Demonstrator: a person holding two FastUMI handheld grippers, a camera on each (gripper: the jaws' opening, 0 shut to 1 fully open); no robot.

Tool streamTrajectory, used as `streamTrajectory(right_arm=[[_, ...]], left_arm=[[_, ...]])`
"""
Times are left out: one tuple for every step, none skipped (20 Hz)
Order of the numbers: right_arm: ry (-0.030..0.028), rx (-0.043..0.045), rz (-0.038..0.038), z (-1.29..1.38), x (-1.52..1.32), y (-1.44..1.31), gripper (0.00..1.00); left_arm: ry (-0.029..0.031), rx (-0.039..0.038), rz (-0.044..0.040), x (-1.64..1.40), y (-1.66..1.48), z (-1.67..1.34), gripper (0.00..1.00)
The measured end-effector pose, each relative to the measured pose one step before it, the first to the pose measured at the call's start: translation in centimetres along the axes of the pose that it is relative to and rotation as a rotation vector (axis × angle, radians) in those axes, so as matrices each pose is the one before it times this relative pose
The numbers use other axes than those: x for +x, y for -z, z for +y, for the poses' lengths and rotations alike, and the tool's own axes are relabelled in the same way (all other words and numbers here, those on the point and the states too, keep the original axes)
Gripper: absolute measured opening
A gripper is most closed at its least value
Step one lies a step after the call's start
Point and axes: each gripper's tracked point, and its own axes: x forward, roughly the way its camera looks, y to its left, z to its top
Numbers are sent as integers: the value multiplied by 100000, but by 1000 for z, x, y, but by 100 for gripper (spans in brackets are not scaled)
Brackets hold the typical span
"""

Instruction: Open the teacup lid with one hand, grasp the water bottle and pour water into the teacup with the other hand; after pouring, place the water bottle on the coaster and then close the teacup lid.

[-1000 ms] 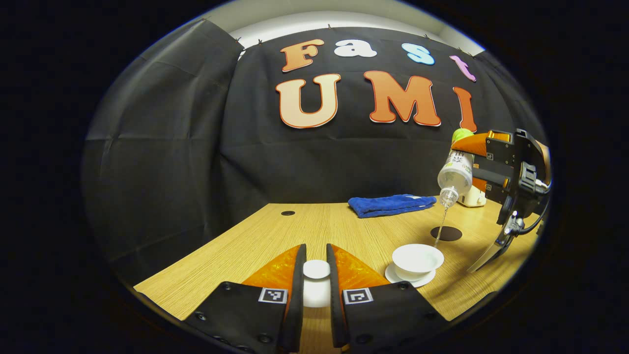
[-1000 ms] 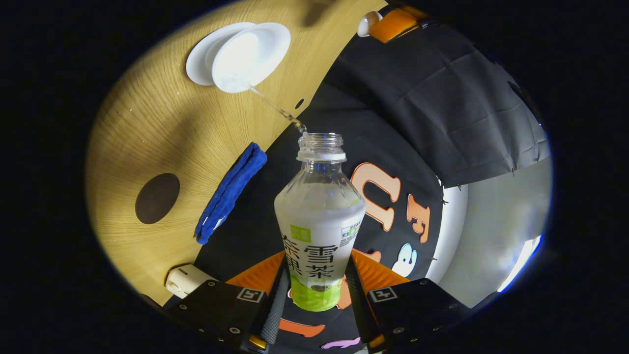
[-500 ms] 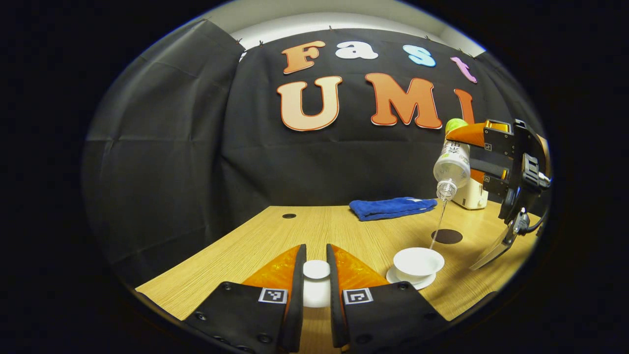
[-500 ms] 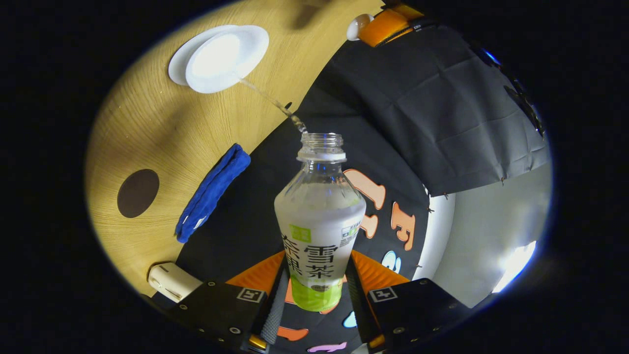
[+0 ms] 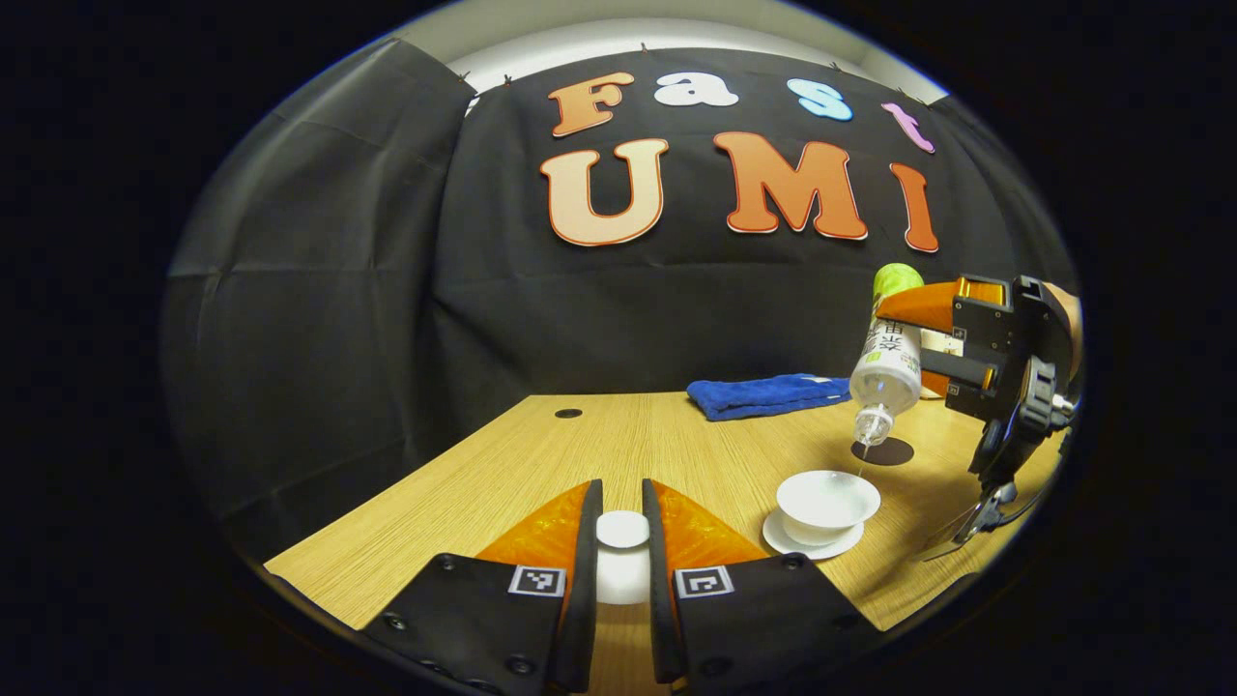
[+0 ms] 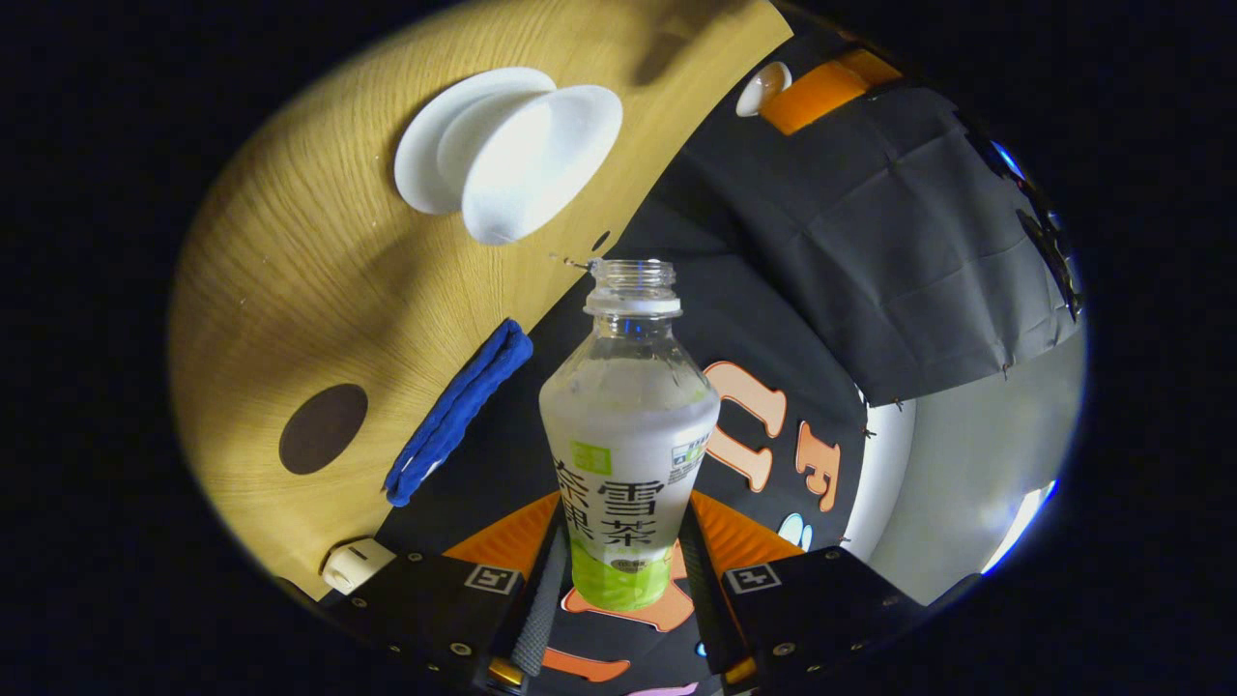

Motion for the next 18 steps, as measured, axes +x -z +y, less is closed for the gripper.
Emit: streamTrajectory(right_arm=[[-574,1458,-292,278,52,-432,63],[-889,2204,-33,247,175,-125,63],[-1173,3085,134,429,4,-288,63],[-1544,3644,-76,350,-32,-251,63],[-1781,4377,-119,596,4,-252,63],[-2388,5210,-73,591,-48,-175,63],[-3491,6417,-214,849,34,-236,63],[-4319,6356,-130,1121,70,-32,63],[-3280,5340,-710,794,-79,-409,63],[-1140,4693,-89,150,-293,-284,63],[-1412,5335,133,297,-375,-181,63],[-2164,6426,5,422,139,199,63],[-1583,6818,-67,107,-52,-51,63],[-583,6129,-256,-294,-128,81,63],[1125,4694,-411,-821,2,-1,63],[2092,3887,-85,-863,-107,-103,63],[1717,4510,283,-632,-155,152,63],[680,5779,661,-417,73,656,63]], left_arm=[[-122,-28,-388,-138,-164,230,27],[-192,-137,-250,-41,-144,-6,27],[-117,-110,-222,82,67,21,27],[-45,-78,203,0,-10,2,27],[229,-173,36,-82,63,-166,27],[233,-240,93,-41,-76,-114,27],[101,-199,5,28,4,-44,27],[95,-135,-129,-51,-85,-126,27],[147,-141,-213,-10,-23,-6,27],[229,-27,-309,25,-172,-89,27],[338,-221,-343,-79,-154,-261,27],[403,-239,-194,52,-148,-241,27],[411,55,-134,69,43,-93,28],[414,17,-212,16,-159,-255,27],[287,-118,-132,106,-141,-227,27],[235,-166,-201,-8,-142,-111,27],[-129,-203,-151,36,-82,-19,27],[-253,-267,-168,45,5,-36,27]])
